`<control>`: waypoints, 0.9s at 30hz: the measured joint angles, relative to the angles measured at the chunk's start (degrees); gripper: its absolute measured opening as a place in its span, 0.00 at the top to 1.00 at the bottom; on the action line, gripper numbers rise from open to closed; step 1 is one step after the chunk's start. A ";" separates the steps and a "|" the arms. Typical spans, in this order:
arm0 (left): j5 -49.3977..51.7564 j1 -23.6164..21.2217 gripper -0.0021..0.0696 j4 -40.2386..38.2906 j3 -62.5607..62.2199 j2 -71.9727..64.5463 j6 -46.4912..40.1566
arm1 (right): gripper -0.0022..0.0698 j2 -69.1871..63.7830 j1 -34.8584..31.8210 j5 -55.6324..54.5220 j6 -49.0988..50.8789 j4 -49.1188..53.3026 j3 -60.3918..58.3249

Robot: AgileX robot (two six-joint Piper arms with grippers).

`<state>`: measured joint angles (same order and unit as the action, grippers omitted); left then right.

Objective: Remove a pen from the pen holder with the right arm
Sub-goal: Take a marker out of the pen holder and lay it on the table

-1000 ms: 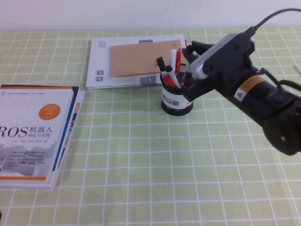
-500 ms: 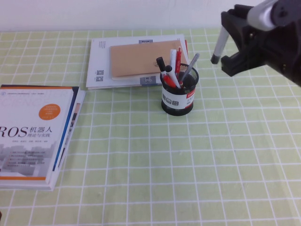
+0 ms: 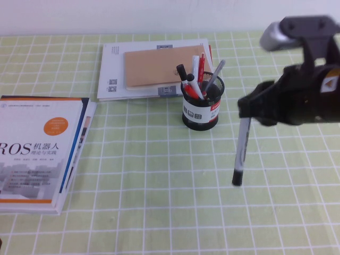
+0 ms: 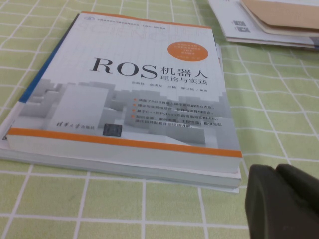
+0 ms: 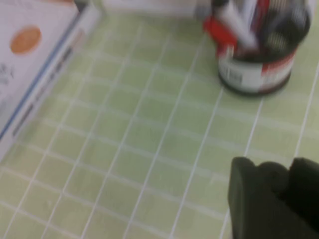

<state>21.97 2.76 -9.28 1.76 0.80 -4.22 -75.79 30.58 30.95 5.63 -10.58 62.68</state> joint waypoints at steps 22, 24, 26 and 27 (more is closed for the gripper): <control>0.00 0.00 0.98 0.00 0.00 0.00 0.00 | 0.82 -30.53 0.00 8.63 3.58 -5.35 14.96; 0.00 0.00 0.98 0.00 0.00 0.00 0.00 | 0.82 -31.89 -0.04 8.75 3.58 -5.24 15.88; 0.00 0.00 0.98 0.00 0.00 0.00 0.00 | 0.82 -32.97 -0.26 8.52 3.69 -5.24 16.34; 0.00 0.00 0.98 0.00 0.00 0.00 0.00 | 0.82 -33.57 -0.37 8.27 3.78 -5.24 16.39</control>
<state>21.97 2.76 -9.28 1.76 0.80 -4.22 -109.35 30.21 39.22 9.41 -15.82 79.06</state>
